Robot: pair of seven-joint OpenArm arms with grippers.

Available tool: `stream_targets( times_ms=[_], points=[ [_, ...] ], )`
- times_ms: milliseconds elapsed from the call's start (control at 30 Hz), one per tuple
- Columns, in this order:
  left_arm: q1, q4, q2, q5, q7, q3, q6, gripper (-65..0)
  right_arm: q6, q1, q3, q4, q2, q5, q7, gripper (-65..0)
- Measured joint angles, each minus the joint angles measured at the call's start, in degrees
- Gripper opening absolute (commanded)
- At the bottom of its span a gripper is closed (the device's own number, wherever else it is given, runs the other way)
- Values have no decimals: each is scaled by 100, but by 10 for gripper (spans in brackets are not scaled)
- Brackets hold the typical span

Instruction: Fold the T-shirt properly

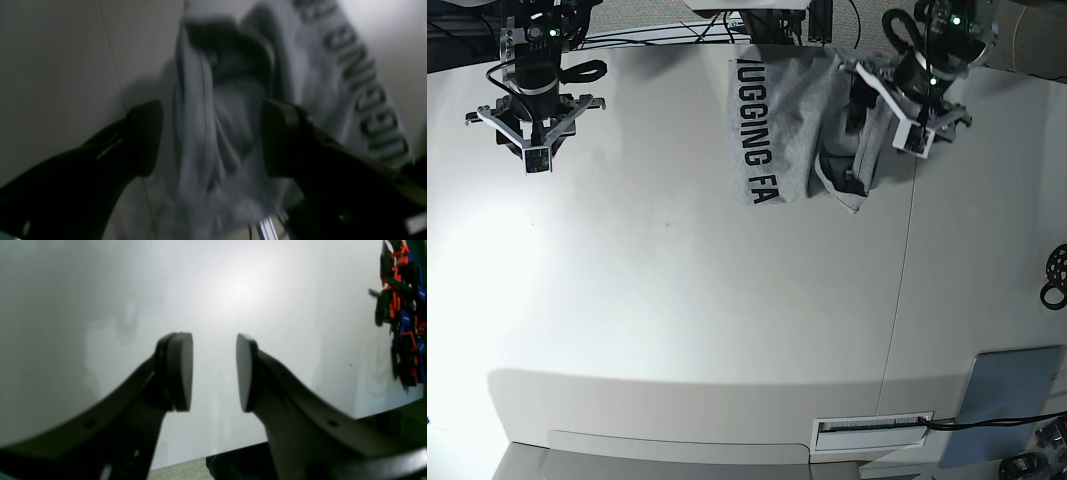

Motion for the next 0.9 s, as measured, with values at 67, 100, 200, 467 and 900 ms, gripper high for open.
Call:
stream_targets(
  times_ms=[67, 100, 200, 467, 900],
  points=[
    [-214, -63, 2, -201, -20, -7, 0, -211, -4, 0, 0, 0, 2, -4, -7, -431],
    [-313, -149, 2, -269, -17, -2, -4, -211, -2, 2, 2, 0, 2, -4, -70, -431],
    [-590, -479, 2, -393, 4, 0, 0, -211, -2, 0, 0, 0, 2, -2, -208, -431],
    [-1237, -1432, 2, -935, 28, 7, -361, -211, 0, 0, 2, 0, 0, 0, -240, -431],
    [-1797, -1801, 0, -1252, 22, 7, -343, -282, -2, 0, 0, 0, 0, 2, -243, -431]
  ],
)
